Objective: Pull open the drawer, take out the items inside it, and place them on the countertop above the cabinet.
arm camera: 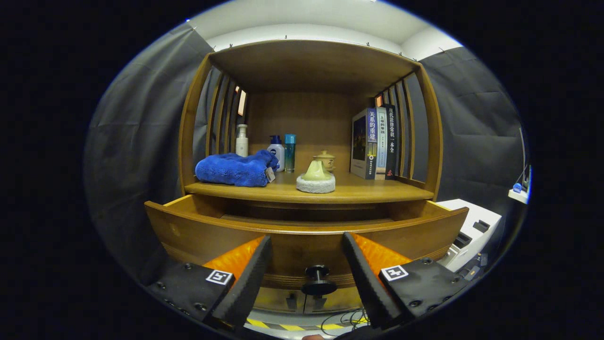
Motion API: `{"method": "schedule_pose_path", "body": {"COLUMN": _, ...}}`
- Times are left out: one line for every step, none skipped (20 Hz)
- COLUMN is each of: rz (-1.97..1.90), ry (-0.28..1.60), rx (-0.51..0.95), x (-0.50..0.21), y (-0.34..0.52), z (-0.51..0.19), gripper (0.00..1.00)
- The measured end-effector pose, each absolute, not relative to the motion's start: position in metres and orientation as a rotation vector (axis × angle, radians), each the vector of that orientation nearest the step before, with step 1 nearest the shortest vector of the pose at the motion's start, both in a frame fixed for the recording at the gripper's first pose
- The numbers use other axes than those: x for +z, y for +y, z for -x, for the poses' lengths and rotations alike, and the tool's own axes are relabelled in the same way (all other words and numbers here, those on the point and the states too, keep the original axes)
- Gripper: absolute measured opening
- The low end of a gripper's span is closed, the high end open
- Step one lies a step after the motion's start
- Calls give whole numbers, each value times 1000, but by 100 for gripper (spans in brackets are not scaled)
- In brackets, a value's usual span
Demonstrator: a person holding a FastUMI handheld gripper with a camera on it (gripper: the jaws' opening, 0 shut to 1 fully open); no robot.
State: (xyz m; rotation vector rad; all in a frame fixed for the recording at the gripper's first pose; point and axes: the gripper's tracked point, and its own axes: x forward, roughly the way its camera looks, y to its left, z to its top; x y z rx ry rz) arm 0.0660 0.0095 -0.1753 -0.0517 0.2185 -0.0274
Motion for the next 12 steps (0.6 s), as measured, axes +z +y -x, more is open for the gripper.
{"method": "schedule_pose_path", "body": {"rz": 47, "ry": 219, "rx": -28, "x": -176, "y": 10, "z": -73, "gripper": 98}}
{"method": "schedule_pose_path", "body": {"rz": 45, "ry": 217, "rx": -28, "x": -176, "y": 9, "z": -80, "gripper": 98}}
{"method": "schedule_pose_path", "body": {"rz": 46, "ry": 219, "rx": -28, "x": -177, "y": 9, "z": -86, "gripper": 98}}
{"method": "schedule_pose_path", "body": {"rz": 49, "ry": 215, "rx": -29, "x": -176, "y": 9, "z": -93, "gripper": 98}}
{"method": "schedule_pose_path", "body": {"rz": 55, "ry": 218, "rx": -29, "x": -178, "y": 9, "z": -99, "gripper": 98}}
{"method": "schedule_pose_path", "body": {"rz": 55, "ry": 218, "rx": -30, "x": -178, "y": 9, "z": -105, "gripper": 98}}
{"method": "schedule_pose_path", "body": {"rz": 49, "ry": 223, "rx": -31, "x": -179, "y": 9, "z": -111, "gripper": 98}}
{"method": "schedule_pose_path", "body": {"rz": 45, "ry": 225, "rx": -32, "x": -179, "y": 9, "z": -117, "gripper": 98}}
{"method": "schedule_pose_path", "body": {"rz": 46, "ry": 229, "rx": -32, "x": -180, "y": 9, "z": -123, "gripper": 98}}
{"method": "schedule_pose_path", "body": {"rz": 50, "ry": 229, "rx": -34, "x": -178, "y": 9, "z": -129, "gripper": 98}}
{"method": "schedule_pose_path", "body": {"rz": 52, "ry": 230, "rx": -35, "x": -179, "y": 8, "z": -135, "gripper": 98}}
{"method": "schedule_pose_path", "body": {"rz": 51, "ry": 230, "rx": -36, "x": -178, "y": 9, "z": -139, "gripper": 98}}
